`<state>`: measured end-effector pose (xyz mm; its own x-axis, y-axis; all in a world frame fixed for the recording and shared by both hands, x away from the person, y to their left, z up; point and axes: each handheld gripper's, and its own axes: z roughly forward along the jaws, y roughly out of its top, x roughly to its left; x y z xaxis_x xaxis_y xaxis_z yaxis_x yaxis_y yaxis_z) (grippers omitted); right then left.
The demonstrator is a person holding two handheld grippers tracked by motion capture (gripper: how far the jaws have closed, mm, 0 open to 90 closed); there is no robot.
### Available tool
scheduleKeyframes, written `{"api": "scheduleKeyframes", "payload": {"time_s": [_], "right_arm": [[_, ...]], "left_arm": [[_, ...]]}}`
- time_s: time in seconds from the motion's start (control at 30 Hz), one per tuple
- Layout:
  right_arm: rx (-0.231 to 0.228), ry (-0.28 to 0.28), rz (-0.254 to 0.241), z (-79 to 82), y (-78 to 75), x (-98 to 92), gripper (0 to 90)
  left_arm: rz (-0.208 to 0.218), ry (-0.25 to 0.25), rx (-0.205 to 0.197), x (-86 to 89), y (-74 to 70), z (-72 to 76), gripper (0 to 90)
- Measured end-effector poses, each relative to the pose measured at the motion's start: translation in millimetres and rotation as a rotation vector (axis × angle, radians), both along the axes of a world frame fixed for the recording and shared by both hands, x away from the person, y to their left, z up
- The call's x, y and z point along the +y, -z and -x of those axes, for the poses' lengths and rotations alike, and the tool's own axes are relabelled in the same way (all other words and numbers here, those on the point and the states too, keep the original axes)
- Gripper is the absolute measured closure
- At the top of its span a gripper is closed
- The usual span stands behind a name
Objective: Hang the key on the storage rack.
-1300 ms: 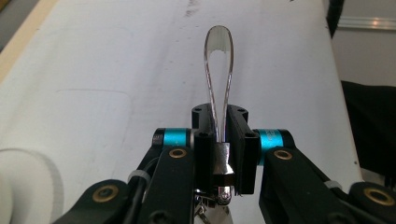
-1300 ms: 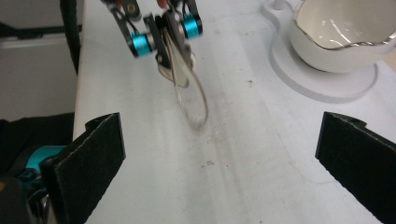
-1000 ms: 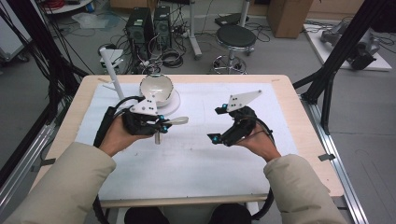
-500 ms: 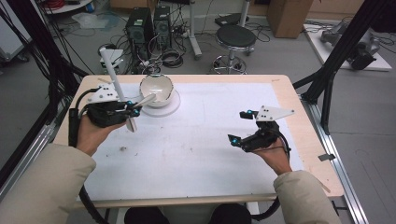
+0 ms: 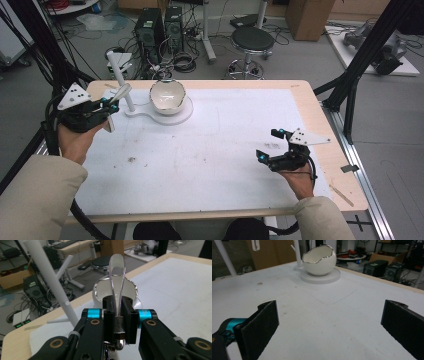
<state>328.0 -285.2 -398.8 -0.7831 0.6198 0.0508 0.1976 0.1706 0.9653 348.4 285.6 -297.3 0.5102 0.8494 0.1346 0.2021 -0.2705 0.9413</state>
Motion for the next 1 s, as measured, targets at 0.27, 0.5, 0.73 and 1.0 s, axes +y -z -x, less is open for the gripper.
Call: {"api": "scheduleKeyframes", "payload": {"time_s": [0.27, 0.5, 0.73, 1.0], "right_arm": [[-0.017, 0.046, -0.053, 6.7, 13.7, -11.3, 0.5], [-0.022, 0.077, -0.079, 9.5, 25.4, -19.2, 0.5], [-0.026, 0.106, -0.113, 10.4, 32.1, -25.7, 0.5], [-0.028, 0.121, -0.093, 7.0, 38.0, -25.1, 0.5]], "left_arm": [[0.047, -0.075, 0.0, 13.2, 8.4, -11.4, 81.4], [0.067, -0.127, 0.005, 22.5, 18.1, -22.6, 81.4], [0.081, -0.163, 0.017, 27.5, 27.1, -31.5, 81.4], [0.091, -0.172, 0.044, 31.5, 34.0, -39.4, 81.4]]}}
